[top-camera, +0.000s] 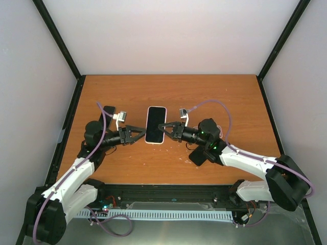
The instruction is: Put the phone into the phone case
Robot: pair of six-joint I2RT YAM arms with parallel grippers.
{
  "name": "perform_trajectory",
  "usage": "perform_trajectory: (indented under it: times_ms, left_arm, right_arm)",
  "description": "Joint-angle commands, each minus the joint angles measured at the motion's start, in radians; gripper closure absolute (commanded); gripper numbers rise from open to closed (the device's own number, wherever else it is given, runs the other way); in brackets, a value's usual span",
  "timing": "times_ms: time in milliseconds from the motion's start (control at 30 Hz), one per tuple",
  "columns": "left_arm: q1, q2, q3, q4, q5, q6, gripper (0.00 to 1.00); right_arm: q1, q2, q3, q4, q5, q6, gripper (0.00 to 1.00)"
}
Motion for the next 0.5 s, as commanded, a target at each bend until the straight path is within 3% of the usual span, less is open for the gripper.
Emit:
perform_trajectory:
  times_ms: [0,367,467]
  left_arm:
    - [-0.005,0.002,0.006,0.039,0.054,0.009,0.25]
    - [-0.019,0.055,0.062,-0.085,0.042,0.103,0.45]
    - [-0.021,0.065,0.088,-0.165,0.022,0.147,0.60]
  right_arm:
    - [0.008,0.007,0.050,0.056,0.056,-0.012,0.88]
    - [0.007,0.042,0.059,0.061,0.059,-0.010,0.88]
    - [0.008,0.046,0.061,0.052,0.063,-0.017,0.88]
